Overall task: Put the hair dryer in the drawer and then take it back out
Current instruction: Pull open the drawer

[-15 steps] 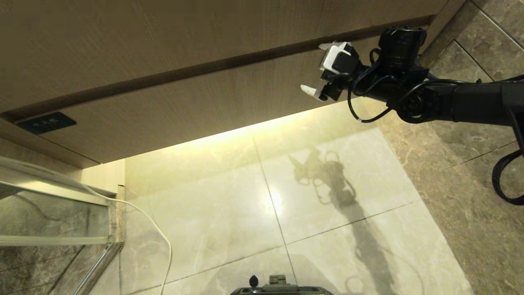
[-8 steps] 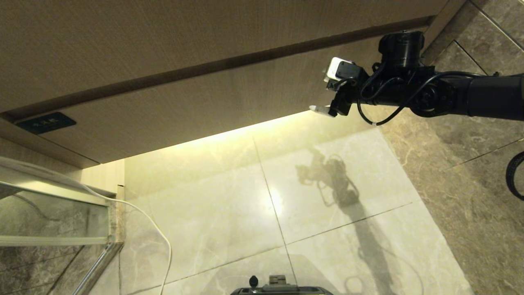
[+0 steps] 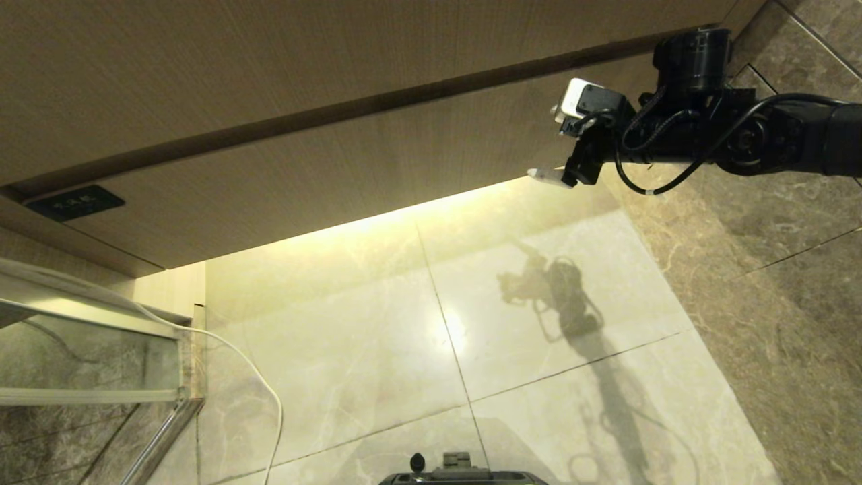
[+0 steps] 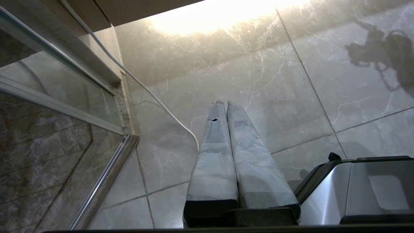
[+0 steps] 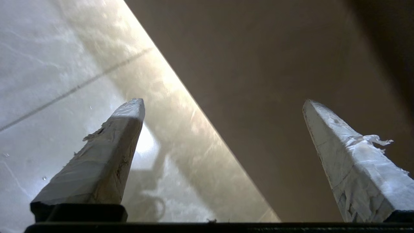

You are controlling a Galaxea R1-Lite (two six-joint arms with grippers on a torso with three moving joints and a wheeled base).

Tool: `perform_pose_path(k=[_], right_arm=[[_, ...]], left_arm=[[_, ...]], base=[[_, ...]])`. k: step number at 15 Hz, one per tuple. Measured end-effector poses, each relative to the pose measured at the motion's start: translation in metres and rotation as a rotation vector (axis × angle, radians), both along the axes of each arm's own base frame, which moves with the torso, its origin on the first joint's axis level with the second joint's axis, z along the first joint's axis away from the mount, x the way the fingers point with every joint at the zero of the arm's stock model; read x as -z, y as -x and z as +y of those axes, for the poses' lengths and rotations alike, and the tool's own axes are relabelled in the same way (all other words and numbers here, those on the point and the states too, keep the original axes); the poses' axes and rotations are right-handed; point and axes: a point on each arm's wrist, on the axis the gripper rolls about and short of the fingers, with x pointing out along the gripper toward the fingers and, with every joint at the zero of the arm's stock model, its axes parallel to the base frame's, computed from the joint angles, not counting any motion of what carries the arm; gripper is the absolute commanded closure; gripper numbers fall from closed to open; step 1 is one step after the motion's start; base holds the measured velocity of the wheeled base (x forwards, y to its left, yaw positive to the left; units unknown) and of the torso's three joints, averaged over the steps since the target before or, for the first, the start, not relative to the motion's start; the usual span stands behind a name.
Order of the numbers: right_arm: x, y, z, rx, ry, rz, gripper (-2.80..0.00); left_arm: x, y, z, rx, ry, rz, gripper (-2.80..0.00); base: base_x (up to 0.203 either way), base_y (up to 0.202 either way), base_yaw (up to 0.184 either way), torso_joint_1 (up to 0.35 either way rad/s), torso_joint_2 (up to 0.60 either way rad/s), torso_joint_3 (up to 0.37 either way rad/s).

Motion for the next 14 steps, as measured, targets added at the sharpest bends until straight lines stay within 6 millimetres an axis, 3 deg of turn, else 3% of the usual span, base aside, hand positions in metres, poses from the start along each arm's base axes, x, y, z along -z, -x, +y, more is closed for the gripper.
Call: perform_pose_path(k=[7, 10, 14], right_arm=[[-0.027, 0.038, 0.017, -0.077, -0.014, -0.021, -2.80], [-0.030, 0.040, 0.022, -0.094, -0.018, -0.036, -2.80], [-0.031, 0.028, 0.026, -0.095, -0.033, -0.087, -2.80]], left_arm=[[0.000, 0.000, 0.000, 0.000, 0.000, 0.001, 0.00], [0.000, 0.000, 0.000, 0.000, 0.000, 0.001, 0.00], [0.000, 0.000, 0.000, 0.000, 0.000, 0.000, 0.00]], base=[[0.000, 0.000, 0.000, 0.000, 0.00, 0.000], [0.000, 0.000, 0.000, 0.000, 0.00, 0.000], [0.000, 0.000, 0.000, 0.000, 0.00, 0.000]])
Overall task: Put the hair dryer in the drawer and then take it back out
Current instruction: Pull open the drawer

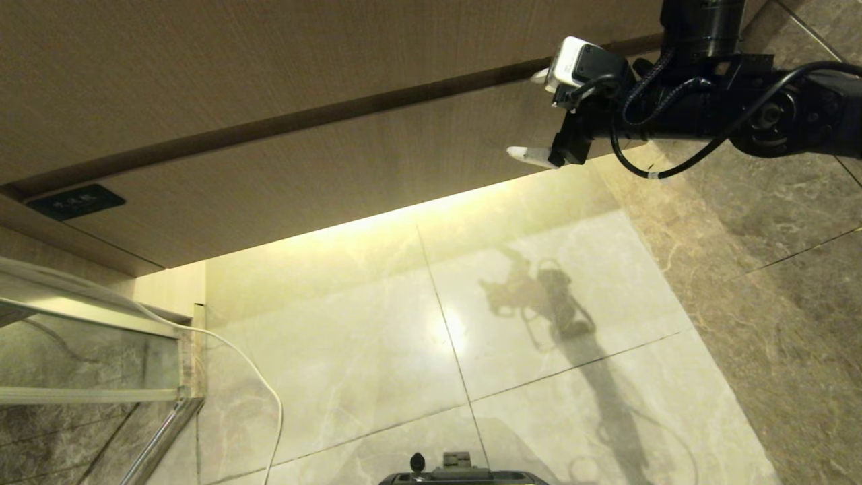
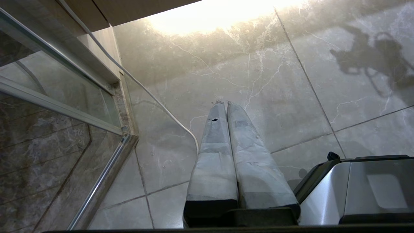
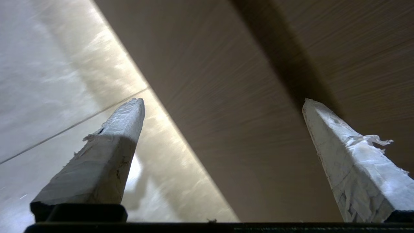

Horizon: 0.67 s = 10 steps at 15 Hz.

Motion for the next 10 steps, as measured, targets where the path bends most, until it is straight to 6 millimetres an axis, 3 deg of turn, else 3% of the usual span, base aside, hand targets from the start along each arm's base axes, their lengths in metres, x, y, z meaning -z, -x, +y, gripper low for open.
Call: perform_pose_path(k=[10], right_arm=[[0.021, -0.037, 0.011, 0.007, -0.060, -0.149, -2.80]], left_arm=[[0.000, 0.000, 0.000, 0.000, 0.000, 0.000, 0.00]], base=[[0.000, 0.000, 0.000, 0.000, 0.00, 0.000]])
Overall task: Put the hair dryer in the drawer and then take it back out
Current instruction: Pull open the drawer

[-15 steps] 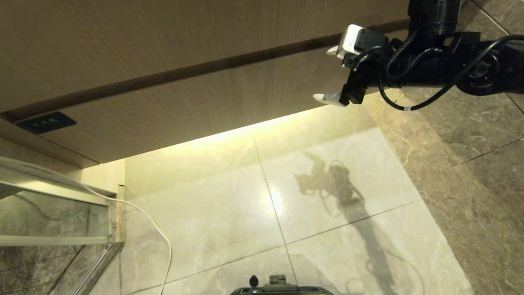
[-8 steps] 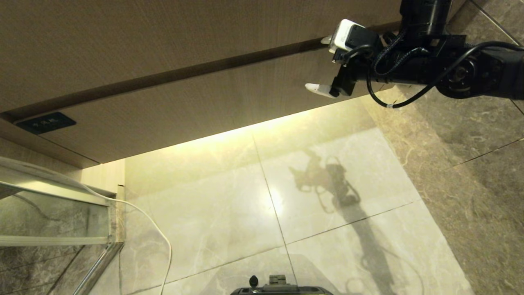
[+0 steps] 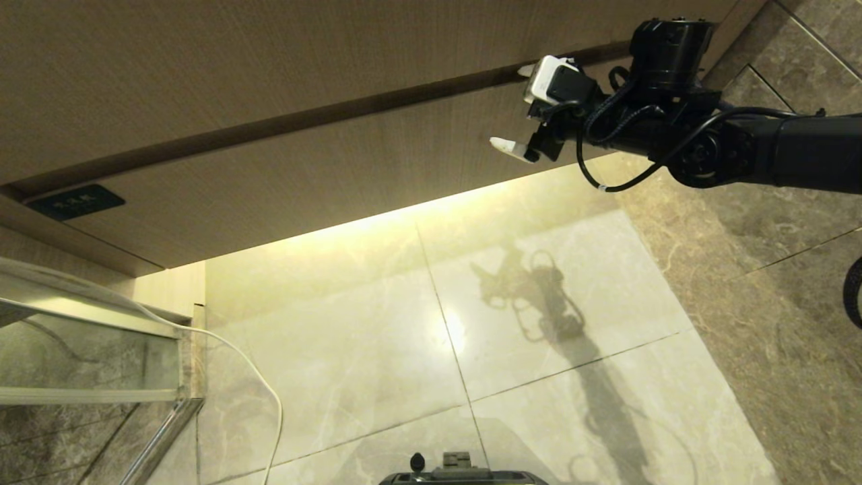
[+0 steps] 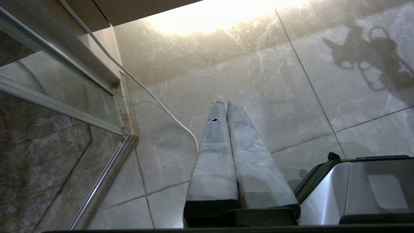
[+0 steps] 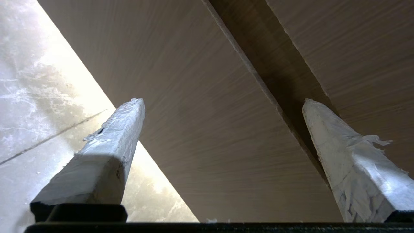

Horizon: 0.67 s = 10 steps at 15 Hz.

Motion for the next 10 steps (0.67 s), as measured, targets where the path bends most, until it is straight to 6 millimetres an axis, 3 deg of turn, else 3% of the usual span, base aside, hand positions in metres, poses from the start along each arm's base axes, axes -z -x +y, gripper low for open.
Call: perform_pose_path(k=[10], right_arm=[[0.019, -0.019, -0.001, 0.017, 0.004, -0.009, -2.80]], left_arm=[[0.000, 0.000, 0.000, 0.001, 0.000, 0.000, 0.00]], base=[[0.000, 0.000, 0.000, 0.000, 0.00, 0.000]])
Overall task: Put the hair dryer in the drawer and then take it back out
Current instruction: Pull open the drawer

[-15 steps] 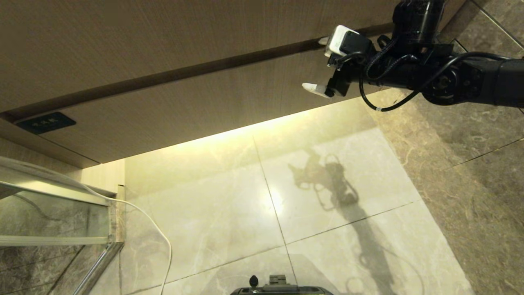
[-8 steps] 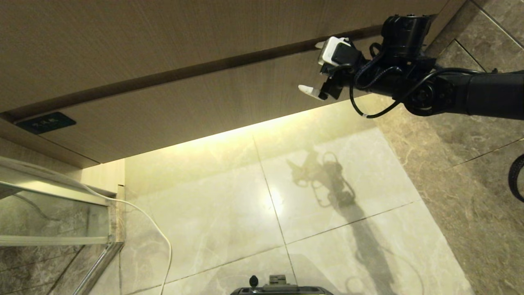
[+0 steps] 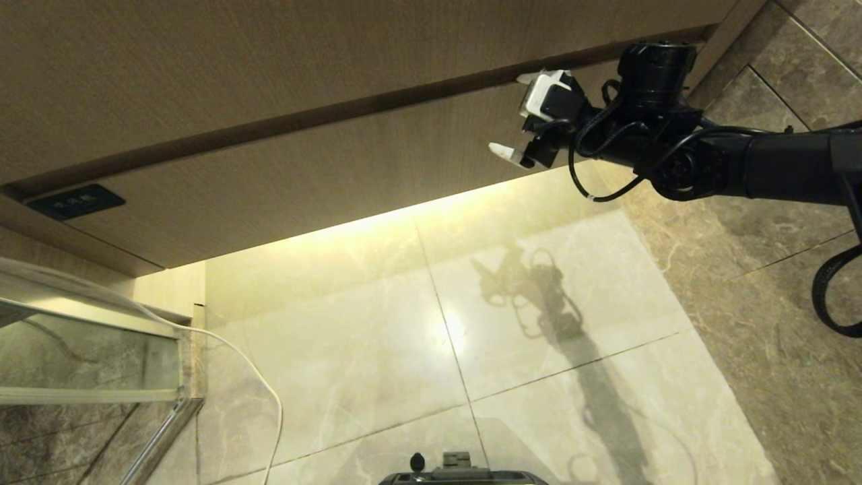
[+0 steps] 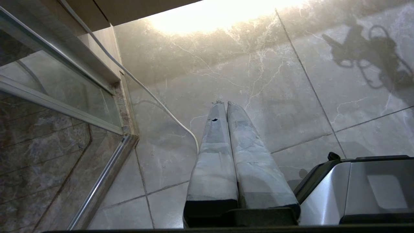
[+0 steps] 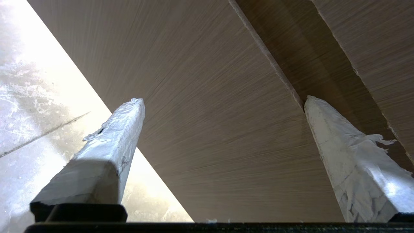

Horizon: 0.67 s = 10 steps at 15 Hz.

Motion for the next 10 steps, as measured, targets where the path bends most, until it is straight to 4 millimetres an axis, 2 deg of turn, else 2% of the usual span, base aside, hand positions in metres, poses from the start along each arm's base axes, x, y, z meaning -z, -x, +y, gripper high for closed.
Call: perform_pose_path(k=[6, 10], right_arm=[[0.0040, -0.0040, -0.0010, 0.008, -0.011, 0.003, -2.80], [0.0073, 0.0045, -0.0061, 0.026, -0.008, 0.171, -2.80]], left_arm=[[0.0000, 0.0000, 0.0000, -0.001, 0.000, 0.000, 0.00], [0.0000, 0.0000, 0.0000, -0.001, 0.000, 0.000, 0.00]], base=[[0.000, 0.000, 0.000, 0.000, 0.00, 0.000], [0.000, 0.000, 0.000, 0.000, 0.00, 0.000]])
